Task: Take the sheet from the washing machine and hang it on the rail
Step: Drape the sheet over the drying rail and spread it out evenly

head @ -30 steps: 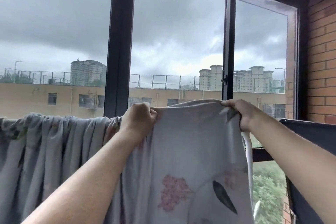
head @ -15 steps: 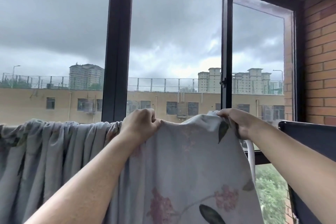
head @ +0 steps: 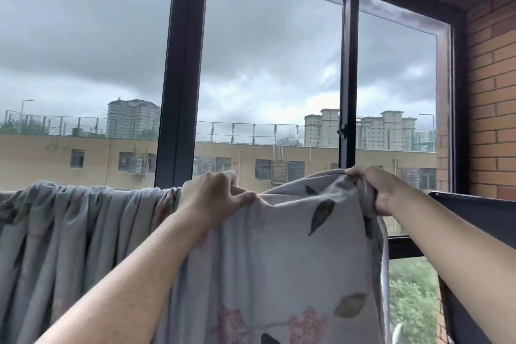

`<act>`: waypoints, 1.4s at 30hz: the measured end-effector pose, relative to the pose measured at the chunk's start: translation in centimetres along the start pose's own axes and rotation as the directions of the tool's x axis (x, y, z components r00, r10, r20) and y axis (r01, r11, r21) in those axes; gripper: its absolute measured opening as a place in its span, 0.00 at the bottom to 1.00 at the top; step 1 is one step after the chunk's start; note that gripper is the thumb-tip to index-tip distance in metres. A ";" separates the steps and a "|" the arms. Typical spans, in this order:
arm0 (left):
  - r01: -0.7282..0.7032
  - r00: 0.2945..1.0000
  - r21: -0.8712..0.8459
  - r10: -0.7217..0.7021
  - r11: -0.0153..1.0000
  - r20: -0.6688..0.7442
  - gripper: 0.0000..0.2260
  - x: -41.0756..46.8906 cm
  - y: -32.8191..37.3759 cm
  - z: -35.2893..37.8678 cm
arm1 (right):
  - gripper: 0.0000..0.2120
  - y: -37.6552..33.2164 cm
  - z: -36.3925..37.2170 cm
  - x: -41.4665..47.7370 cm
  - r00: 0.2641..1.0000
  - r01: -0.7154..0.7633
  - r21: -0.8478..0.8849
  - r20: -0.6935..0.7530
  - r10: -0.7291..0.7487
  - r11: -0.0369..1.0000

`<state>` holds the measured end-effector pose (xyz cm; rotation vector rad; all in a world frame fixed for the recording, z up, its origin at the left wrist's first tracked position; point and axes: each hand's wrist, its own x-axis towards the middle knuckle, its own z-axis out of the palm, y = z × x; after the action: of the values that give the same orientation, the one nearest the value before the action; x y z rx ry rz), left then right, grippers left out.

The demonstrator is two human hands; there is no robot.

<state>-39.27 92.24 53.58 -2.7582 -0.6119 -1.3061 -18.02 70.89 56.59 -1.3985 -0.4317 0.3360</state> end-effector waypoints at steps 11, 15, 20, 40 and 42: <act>-0.030 0.993 -0.140 0.014 0.990 -0.117 0.07 0.1 -0.5 0.7 | 0.10 -0.7 -6.6 -0.1 0.980 0.008 0.049 -0.199 0.002 0.999; -0.028 0.989 -0.105 0.013 0.994 -0.144 0.06 0.0 0.0 1.1 | 0.05 -0.5 -9.2 0.6 0.971 0.017 -0.109 -0.234 -0.042 0.994; 0.055 0.997 0.005 -0.055 0.998 -0.058 0.11 0.6 1.4 1.4 | 0.11 -1.0 -10.6 1.5 0.889 0.045 -0.549 -0.359 -0.284 0.835; -0.105 0.989 0.056 0.099 0.993 0.106 0.11 1.5 16.2 6.8 | 0.05 3.4 -18.3 6.9 0.993 -0.105 -0.141 -0.076 0.095 0.984; -0.076 0.995 0.053 0.072 0.996 0.076 0.11 1.3 16.1 7.4 | 0.08 4.0 -19.6 7.2 0.987 -0.158 -0.147 -0.026 0.156 0.976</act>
<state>-27.26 79.26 51.95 -2.7661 -0.5357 -1.1593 -2.16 57.88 51.05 -1.5845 -0.3408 0.4290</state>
